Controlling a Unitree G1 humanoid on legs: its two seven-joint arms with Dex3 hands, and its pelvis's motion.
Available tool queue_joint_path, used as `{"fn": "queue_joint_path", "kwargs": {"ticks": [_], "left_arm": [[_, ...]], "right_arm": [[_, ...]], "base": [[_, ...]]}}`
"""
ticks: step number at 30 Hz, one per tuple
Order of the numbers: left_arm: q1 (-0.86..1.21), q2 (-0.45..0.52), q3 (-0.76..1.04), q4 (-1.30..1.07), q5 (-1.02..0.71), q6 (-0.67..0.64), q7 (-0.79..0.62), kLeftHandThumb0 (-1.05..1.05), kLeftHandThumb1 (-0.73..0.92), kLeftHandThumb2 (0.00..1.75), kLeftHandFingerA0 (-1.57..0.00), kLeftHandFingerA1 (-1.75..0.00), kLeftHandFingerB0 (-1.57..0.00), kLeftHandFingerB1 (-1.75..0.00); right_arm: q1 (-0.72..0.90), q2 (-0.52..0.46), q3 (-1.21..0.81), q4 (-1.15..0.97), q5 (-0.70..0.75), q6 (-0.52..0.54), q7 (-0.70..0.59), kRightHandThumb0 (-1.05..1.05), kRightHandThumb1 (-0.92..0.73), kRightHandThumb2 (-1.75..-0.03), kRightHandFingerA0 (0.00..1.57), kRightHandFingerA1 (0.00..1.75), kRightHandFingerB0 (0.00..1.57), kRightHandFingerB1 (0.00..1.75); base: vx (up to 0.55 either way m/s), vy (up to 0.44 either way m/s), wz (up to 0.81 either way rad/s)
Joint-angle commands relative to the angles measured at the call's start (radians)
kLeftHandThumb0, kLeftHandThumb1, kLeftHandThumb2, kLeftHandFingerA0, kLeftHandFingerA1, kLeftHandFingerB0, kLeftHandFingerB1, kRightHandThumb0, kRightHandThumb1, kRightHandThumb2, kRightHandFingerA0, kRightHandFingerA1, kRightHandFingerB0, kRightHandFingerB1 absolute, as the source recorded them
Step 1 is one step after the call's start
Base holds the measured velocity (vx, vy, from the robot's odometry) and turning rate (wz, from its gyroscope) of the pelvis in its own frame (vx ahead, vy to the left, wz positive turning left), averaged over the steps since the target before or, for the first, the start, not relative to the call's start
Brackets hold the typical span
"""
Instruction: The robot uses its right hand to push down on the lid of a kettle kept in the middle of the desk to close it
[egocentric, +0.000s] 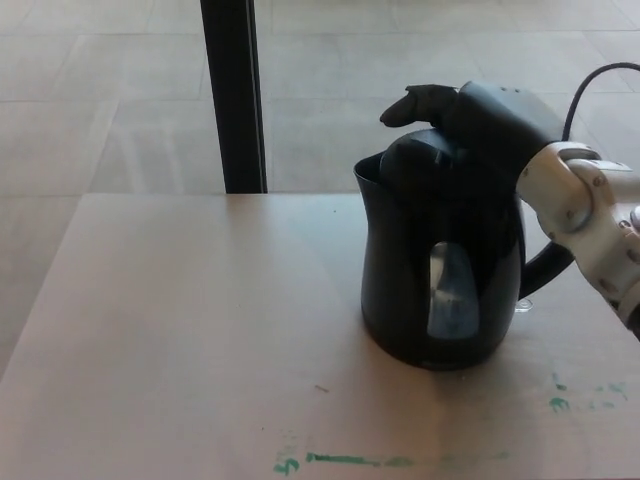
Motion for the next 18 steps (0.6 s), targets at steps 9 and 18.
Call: {"fn": "queue_joint_path", "kwargs": {"ticks": [9, 18], "left_arm": [[-0.008, 0.023, 0.022, 0.006, -0.015, 0.02, -0.011, -0.88, 0.91, 0.68, -0.49, -0.45, -0.38, -0.39], [0.013, 0.016, 0.012, 0.01, -0.002, -0.002, -0.004, -0.89, 0.91, 0.68, -0.49, -0.45, -0.4, -0.39]], "right_arm": [[0.04, -0.094, 0.115, 0.049, -0.127, -0.06, 0.099, -0.73, -0.92, -0.7, 0.4, 0.46, 0.37, 0.41], [-0.012, -0.166, -0.036, 0.061, -0.063, -0.107, 0.149, -0.72, -0.92, -0.72, 0.41, 0.46, 0.36, 0.39]], "base": [[0.0, 0.0, 0.0], [0.0, 0.0, 0.0]]}}
